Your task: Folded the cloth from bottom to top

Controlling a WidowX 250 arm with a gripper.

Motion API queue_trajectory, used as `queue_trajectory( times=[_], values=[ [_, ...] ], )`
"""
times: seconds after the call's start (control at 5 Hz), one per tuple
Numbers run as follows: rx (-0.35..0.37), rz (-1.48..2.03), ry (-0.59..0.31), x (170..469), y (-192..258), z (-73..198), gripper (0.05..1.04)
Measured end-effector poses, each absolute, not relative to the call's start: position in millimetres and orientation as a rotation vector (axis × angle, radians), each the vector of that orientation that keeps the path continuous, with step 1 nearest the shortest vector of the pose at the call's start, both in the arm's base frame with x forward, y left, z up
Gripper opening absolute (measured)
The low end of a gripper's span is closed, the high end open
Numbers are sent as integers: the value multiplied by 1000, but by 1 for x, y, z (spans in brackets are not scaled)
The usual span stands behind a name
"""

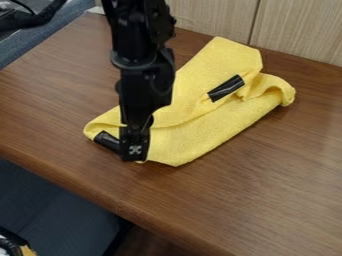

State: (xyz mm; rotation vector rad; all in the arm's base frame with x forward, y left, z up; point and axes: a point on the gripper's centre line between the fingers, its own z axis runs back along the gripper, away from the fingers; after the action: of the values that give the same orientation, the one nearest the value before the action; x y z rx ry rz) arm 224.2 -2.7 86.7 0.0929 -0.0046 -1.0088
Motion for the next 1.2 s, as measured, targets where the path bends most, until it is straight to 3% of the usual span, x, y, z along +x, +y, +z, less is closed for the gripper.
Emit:
queue_trajectory(
  times=[0.2,0.6,0.8,1.0,1.2],
  values=[
    [89,-1005,42,224,4,74,947],
    [95,-958,63,228,17,67,369],
    [74,-952,57,227,18,67,196],
    [54,-932,62,221,23,73,100],
    [79,-944,29,221,21,94,78]
  ],
)
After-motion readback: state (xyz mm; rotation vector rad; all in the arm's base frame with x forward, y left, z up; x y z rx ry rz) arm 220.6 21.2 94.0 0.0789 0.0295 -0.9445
